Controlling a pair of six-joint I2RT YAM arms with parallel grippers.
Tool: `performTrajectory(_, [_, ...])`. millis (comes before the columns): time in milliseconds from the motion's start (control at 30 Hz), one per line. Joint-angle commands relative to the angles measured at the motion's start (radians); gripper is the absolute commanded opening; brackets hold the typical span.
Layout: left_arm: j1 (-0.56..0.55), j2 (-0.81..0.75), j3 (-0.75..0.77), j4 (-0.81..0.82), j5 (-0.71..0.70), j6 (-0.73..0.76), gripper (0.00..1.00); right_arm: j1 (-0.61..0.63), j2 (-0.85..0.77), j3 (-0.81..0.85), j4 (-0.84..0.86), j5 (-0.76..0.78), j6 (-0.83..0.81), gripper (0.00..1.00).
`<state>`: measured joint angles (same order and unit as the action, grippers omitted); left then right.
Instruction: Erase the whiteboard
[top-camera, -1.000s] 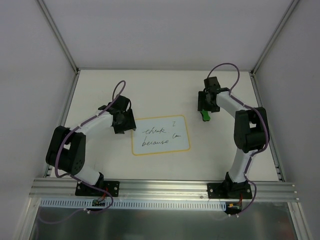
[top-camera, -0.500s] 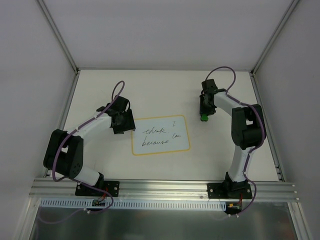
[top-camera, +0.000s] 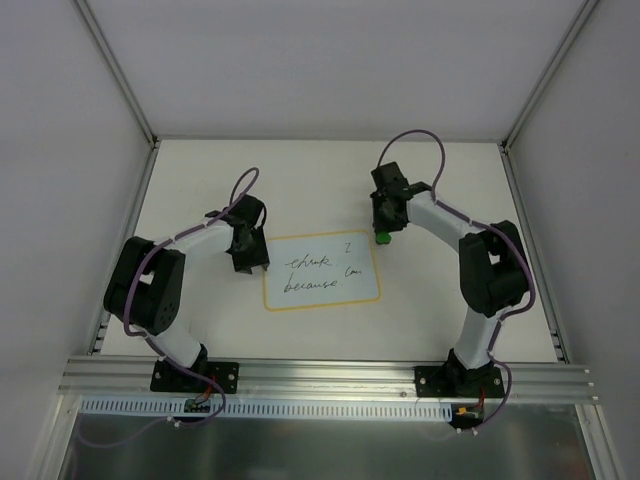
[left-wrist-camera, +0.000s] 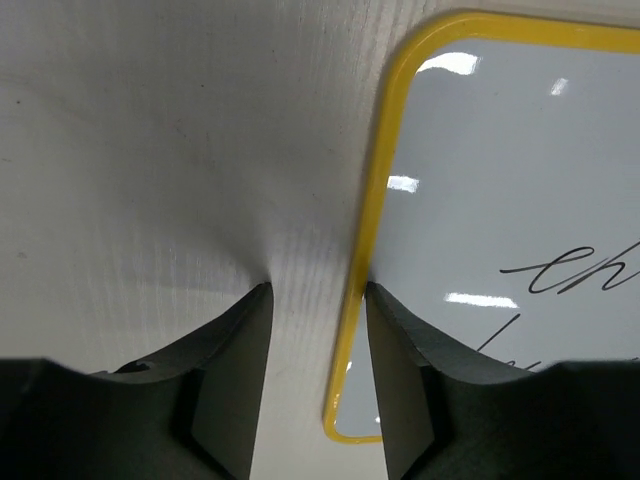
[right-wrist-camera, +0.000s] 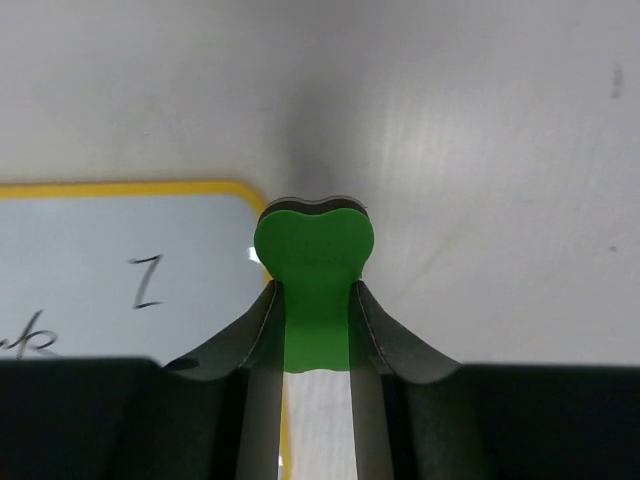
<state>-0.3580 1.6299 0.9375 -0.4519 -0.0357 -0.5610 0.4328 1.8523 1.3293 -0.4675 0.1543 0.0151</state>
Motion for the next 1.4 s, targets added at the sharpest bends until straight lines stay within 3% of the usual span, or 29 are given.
performTrajectory(0, [0.008,0.028,0.047,-0.001,-0.009,0.006,0.40,0.104,-0.065,-0.010,-0.006,0.039,0.088,0.01])
performTrajectory(100, [0.008,0.051,0.052,-0.001,-0.007,0.006,0.36,0.177,-0.047,-0.004,-0.005,0.062,0.114,0.01])
performTrajectory(367, [0.008,0.074,0.021,-0.001,0.006,-0.025,0.00,0.256,0.044,0.018,-0.005,0.100,0.175,0.00])
performTrajectory(667, [0.004,0.071,-0.009,0.007,0.071,-0.065,0.00,0.337,0.182,0.076,-0.007,0.076,0.207,0.00])
performTrajectory(1033, [-0.036,0.059,-0.043,0.027,0.102,-0.126,0.00,0.537,0.344,0.298,-0.068,-0.013,0.301,0.00])
performTrajectory(1167, [-0.036,0.051,-0.052,0.027,0.083,-0.132,0.00,0.494,0.295,0.198,-0.080,0.059,0.348,0.00])
performTrajectory(1367, [-0.035,0.053,-0.060,0.027,0.076,-0.128,0.00,0.273,0.153,0.022,-0.080,0.149,0.365,0.00])
